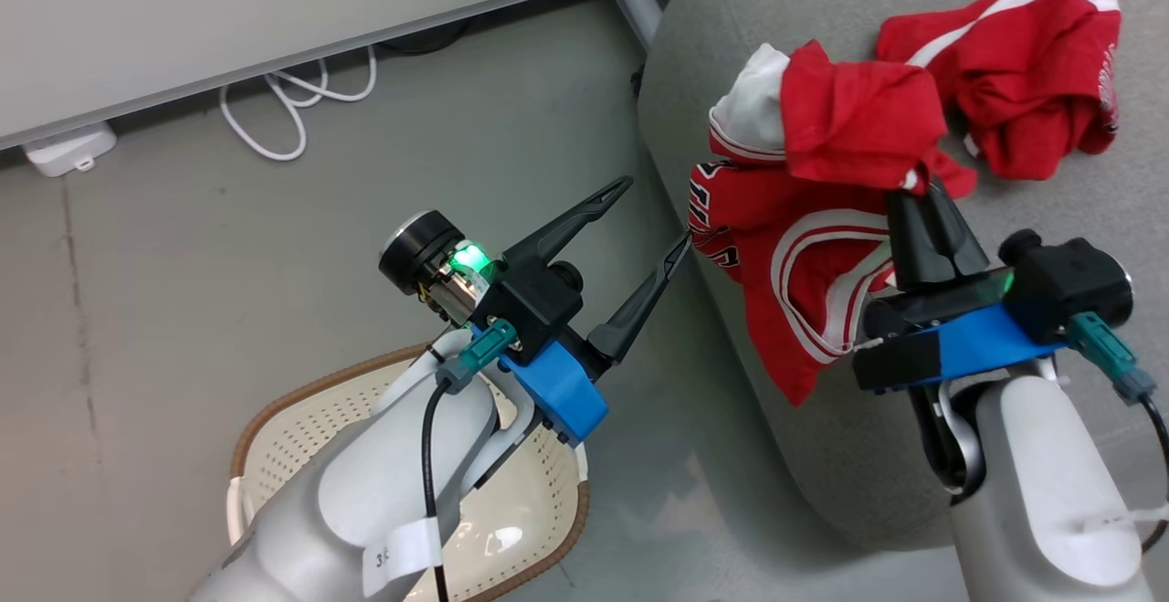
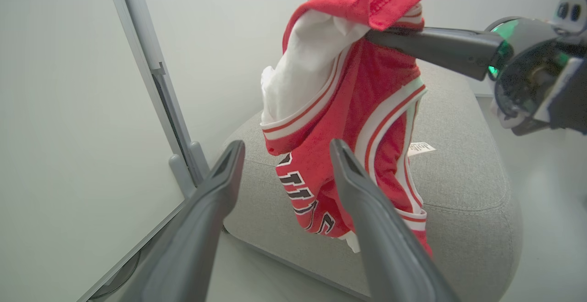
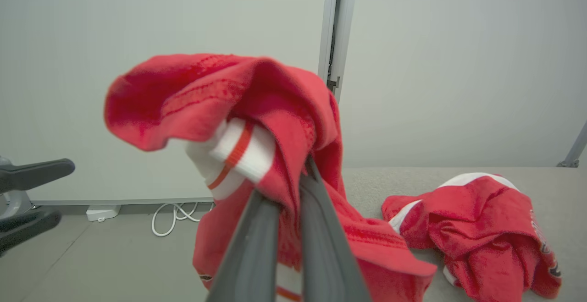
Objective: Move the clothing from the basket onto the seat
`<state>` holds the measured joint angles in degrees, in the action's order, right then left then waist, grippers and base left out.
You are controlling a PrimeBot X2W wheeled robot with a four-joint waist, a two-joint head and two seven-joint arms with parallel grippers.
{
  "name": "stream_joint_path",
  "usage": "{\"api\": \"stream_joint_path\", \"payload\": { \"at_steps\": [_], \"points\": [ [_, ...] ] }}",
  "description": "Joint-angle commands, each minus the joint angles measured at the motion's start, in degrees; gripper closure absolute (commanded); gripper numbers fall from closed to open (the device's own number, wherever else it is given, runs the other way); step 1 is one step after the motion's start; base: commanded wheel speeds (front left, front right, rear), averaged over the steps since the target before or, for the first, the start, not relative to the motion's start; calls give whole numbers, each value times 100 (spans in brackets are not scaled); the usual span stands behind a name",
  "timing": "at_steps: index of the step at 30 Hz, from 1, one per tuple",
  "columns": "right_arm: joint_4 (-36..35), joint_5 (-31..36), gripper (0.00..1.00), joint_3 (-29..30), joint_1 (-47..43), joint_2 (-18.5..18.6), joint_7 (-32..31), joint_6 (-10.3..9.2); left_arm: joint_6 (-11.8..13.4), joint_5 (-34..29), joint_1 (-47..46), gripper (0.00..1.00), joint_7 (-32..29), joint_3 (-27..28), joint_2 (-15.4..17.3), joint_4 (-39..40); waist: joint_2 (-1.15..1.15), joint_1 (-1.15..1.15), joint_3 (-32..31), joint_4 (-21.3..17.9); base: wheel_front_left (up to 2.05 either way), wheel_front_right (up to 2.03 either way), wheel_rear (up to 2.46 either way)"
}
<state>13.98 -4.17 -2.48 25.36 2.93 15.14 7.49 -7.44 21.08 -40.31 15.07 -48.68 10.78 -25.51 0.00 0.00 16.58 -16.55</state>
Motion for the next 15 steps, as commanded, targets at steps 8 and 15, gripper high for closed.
{"api": "stream_joint_path", "payload": {
  "at_steps": [8,15],
  "points": [
    [-323,8,100,445,-499,-8,1,1,-7,-42,48,0,15,-139,-7,24,0,0,80,-236,0,0,0],
    [-432,-7,100,585,-751,-8,1,1,-7,4,61,0,15,-252,-7,-1,0,0,98,-317,0,0,0]
  ]
}}
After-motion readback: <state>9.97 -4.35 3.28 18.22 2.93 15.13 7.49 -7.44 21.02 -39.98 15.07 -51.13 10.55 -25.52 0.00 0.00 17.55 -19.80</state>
